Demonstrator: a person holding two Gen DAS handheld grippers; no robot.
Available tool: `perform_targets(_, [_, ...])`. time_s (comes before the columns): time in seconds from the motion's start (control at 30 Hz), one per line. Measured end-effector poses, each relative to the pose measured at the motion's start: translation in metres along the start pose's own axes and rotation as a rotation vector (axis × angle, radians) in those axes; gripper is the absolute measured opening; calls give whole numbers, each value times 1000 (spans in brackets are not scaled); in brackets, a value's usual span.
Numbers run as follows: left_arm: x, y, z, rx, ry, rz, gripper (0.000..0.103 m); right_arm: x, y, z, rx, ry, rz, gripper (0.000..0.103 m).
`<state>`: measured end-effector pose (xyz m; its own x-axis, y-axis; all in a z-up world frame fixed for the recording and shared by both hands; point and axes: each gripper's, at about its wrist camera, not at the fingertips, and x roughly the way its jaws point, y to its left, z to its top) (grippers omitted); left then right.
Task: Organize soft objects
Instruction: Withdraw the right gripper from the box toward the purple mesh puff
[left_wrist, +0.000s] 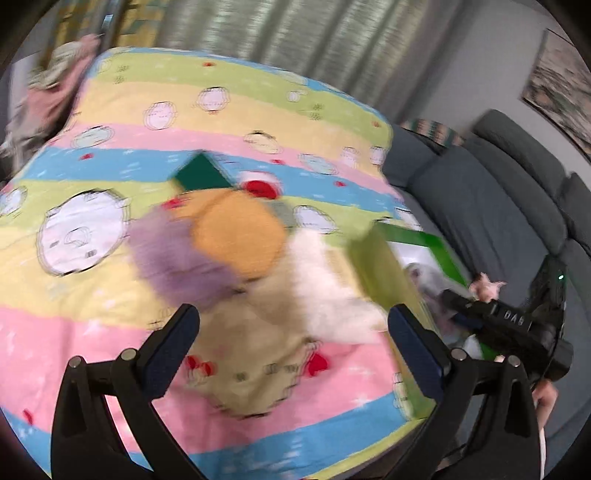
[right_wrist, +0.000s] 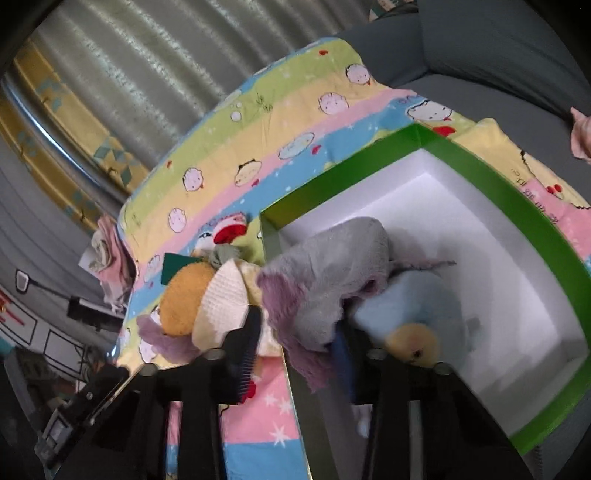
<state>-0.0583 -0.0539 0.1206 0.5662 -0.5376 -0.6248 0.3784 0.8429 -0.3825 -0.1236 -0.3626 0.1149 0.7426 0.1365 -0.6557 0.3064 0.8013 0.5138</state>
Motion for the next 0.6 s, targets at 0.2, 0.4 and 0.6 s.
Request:
perform_targets(0.2, [-6,59,-17,-106,-8,87,102,0,-1,19,-1,-177,-233,30])
perform_targets(0.4, [-7,100,-24,-202,-5,160,102,-18,12,22,-2,-245,-252,64])
perform_targets(0.6, [-18,116,-26,-222,-21,198,102,-28,85,0,-187,-228,-109,87])
